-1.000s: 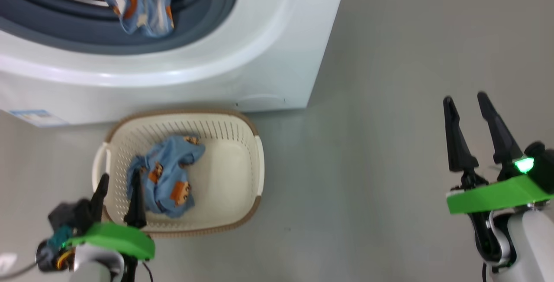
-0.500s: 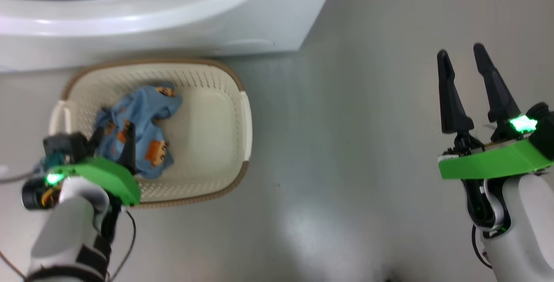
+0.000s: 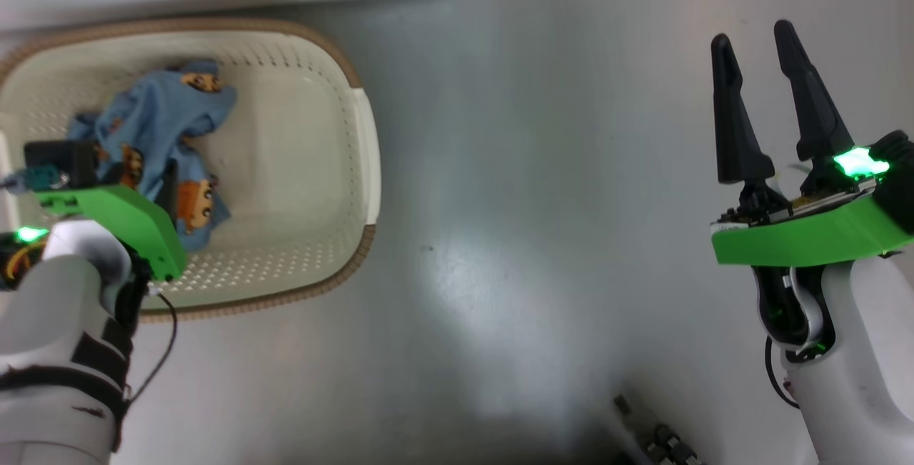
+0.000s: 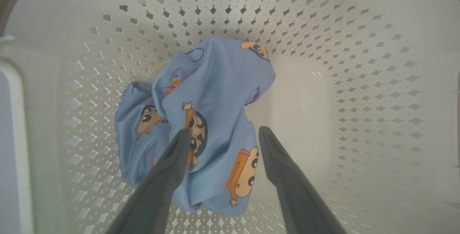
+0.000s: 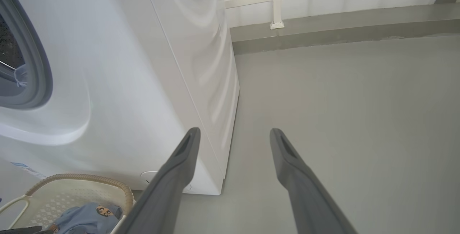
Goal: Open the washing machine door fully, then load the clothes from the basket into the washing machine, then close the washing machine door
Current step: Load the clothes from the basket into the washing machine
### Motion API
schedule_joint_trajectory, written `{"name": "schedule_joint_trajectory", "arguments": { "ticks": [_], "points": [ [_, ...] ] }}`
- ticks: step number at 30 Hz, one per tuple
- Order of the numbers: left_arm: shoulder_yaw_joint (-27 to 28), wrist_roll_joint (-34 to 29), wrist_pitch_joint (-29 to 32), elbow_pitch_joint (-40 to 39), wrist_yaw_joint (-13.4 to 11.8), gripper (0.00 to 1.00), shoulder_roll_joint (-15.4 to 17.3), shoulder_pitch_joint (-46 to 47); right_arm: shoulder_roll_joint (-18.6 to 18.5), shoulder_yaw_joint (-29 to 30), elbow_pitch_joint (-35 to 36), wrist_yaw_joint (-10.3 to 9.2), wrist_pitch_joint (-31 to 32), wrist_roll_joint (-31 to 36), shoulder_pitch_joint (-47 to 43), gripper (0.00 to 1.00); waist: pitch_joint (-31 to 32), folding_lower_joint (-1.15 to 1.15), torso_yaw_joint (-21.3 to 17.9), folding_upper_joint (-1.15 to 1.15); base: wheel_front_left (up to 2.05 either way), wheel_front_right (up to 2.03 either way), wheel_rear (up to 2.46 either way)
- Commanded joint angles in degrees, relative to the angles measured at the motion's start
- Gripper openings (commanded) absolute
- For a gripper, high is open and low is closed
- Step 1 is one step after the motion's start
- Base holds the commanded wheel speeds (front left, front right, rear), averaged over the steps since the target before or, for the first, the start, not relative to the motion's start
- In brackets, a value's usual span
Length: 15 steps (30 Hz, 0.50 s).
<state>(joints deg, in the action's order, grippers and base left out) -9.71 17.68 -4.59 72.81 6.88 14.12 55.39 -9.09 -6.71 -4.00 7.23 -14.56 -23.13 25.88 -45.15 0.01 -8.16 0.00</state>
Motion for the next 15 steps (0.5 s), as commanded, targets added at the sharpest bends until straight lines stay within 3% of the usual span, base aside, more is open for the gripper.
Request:
{"name": "schedule_joint_trajectory", "arguments": {
  "ticks": [1, 15],
  "points": [
    [0.72, 0.03, 0.83, 0.03, -0.79, 1.00, 3.03, 0.07, 0.08, -1.03, 1.68, 0.25, -0.44, 0.12, -0.43, 1.00, -3.10, -0.01, -1.59, 0.00, 0.00, 0.00, 0.00],
    [-1.46, -0.96, 5.40, 0.95, -3.60, 1.00, 4.81, 4.19, 0.55, -2.10, 2.93, 0.25, -0.44, 0.20, 1.41, 1.00, -7.30, -0.01, -2.74, 0.00, 0.00, 0.00, 0.00]
  ]
}}
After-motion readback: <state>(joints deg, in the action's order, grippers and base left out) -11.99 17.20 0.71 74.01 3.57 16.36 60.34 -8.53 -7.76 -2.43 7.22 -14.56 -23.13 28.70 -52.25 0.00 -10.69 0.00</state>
